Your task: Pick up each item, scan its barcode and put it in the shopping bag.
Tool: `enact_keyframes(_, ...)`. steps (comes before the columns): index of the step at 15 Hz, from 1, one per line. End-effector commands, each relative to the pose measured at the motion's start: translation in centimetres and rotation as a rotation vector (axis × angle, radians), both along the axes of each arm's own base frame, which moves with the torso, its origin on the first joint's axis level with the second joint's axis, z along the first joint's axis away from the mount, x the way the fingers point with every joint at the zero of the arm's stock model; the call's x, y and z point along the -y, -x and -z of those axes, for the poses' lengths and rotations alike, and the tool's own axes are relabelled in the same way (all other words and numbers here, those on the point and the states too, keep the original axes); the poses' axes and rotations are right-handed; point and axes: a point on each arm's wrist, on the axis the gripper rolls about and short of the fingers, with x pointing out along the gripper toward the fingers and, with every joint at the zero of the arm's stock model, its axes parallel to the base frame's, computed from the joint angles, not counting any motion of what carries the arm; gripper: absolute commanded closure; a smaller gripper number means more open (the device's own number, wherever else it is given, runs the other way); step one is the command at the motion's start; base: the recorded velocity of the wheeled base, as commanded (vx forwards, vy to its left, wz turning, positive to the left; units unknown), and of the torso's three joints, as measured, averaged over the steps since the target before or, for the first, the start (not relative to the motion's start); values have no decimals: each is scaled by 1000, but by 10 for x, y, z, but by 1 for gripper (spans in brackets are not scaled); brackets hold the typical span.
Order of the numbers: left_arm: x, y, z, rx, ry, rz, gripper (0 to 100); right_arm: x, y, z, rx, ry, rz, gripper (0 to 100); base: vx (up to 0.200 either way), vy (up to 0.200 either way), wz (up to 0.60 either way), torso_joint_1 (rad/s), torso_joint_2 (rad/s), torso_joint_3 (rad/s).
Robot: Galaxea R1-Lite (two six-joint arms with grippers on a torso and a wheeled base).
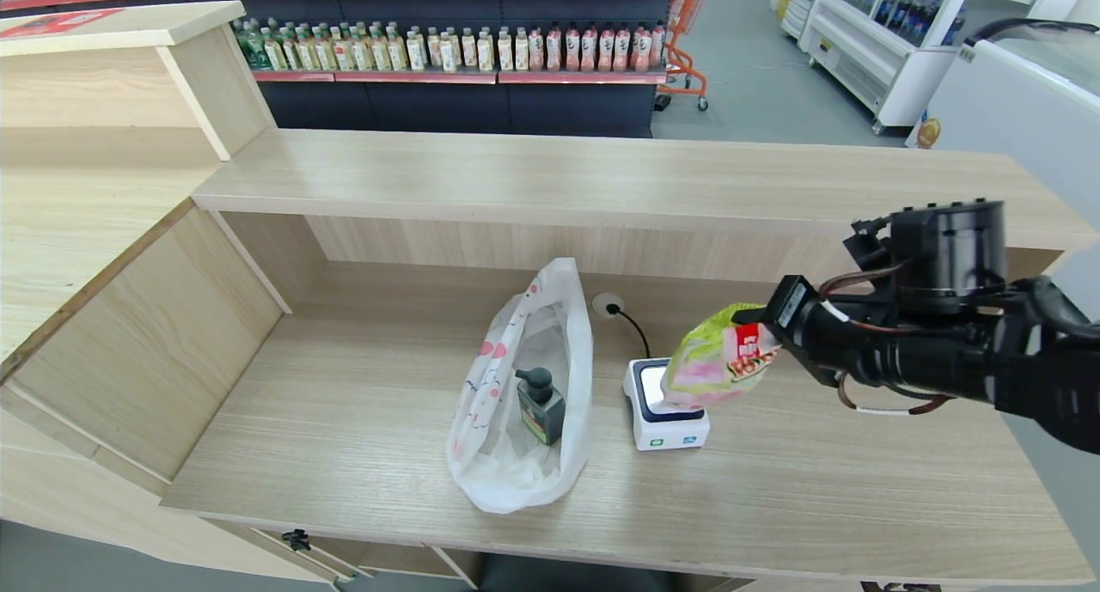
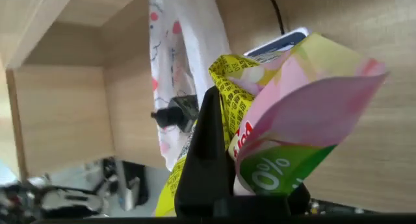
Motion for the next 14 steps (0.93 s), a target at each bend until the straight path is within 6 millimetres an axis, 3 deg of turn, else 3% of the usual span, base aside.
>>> enact_keyframes(1, 0, 0, 0, -1, 1, 0, 0, 9, 34, -25, 141, 47, -89, 100, 0, 0, 0, 0, 0, 0)
enact_keyframes(4, 0, 0, 0, -1, 1, 0, 0, 2, 29, -27, 254, 174, -210, 100, 0, 0, 0, 0, 0, 0)
enact_keyframes(7, 0, 0, 0, -1, 1, 1, 0, -7, 7, -15, 370, 295, -251, 100, 0, 0, 0, 0, 0, 0)
enact_keyframes(10, 0, 0, 0, -1, 1, 0, 0, -17, -11, -9, 430, 280, -290, 100, 0, 0, 0, 0, 0, 0)
enact_keyframes(14, 0, 0, 0, -1, 1, 0, 0, -21, -18, 0, 408, 280, -306, 100, 0, 0, 0, 0, 0, 0)
